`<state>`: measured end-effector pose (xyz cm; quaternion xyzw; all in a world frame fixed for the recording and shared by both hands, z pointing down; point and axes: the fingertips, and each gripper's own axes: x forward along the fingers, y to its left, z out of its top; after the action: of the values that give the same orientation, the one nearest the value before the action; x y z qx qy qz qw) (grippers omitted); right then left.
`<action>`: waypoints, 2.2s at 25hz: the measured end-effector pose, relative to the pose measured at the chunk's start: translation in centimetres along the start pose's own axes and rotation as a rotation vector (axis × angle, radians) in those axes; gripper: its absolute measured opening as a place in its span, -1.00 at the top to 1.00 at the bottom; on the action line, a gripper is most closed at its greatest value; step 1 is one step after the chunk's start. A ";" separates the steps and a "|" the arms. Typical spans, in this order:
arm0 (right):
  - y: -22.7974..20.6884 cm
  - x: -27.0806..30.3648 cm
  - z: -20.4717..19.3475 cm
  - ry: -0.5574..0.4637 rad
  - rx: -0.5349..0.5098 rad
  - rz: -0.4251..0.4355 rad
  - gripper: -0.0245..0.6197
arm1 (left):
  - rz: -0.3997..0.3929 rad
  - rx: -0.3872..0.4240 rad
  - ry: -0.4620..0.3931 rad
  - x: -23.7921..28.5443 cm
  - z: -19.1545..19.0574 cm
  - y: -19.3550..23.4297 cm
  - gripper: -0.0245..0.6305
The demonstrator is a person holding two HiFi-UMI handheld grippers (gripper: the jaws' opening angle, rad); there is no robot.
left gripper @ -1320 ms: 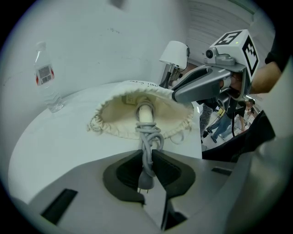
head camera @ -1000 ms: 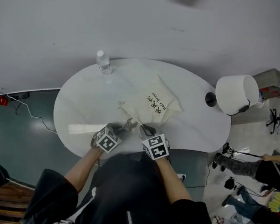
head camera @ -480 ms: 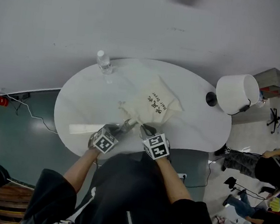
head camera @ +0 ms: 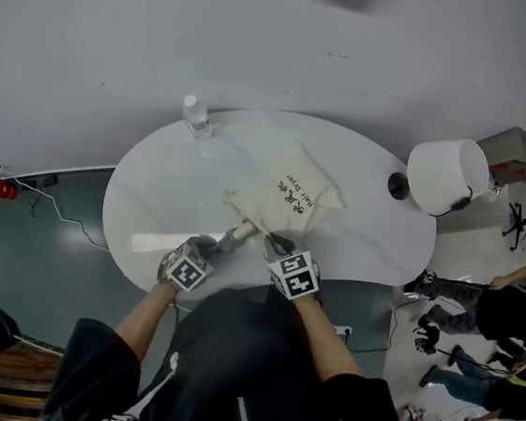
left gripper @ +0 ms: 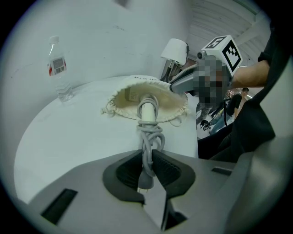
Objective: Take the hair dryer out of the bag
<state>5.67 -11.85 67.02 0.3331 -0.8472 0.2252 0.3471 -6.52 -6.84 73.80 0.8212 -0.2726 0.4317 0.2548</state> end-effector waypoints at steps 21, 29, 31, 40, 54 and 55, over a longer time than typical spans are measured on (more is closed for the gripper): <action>-0.4 0.2 -0.3 0.008 0.008 0.001 0.83 | 0.012 0.008 0.062 -1.1 -3.7 1.3 0.71; -0.2 0.1 -0.4 0.008 0.009 0.002 0.83 | 0.021 0.002 0.010 -2.2 -3.0 1.4 0.64; -0.1 0.0 -0.3 0.007 0.009 0.003 0.83 | 0.019 0.006 0.008 -2.5 -2.7 1.2 0.62; -0.2 0.0 -0.2 0.001 0.007 0.002 0.83 | 0.038 0.030 -0.026 -2.7 -0.2 0.6 0.52; -0.1 -0.3 -0.1 -0.009 0.015 0.019 0.83 | 0.063 0.028 -0.074 -1.9 3.5 0.2 0.37; 0.0 -0.3 -0.1 -0.008 0.014 0.021 0.83 | 0.063 0.028 -0.078 -1.9 3.8 0.1 0.37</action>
<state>5.93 -11.69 66.83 0.3274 -0.8505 0.2333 0.3392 -5.35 -8.92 70.33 0.8318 -0.3021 0.4112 0.2187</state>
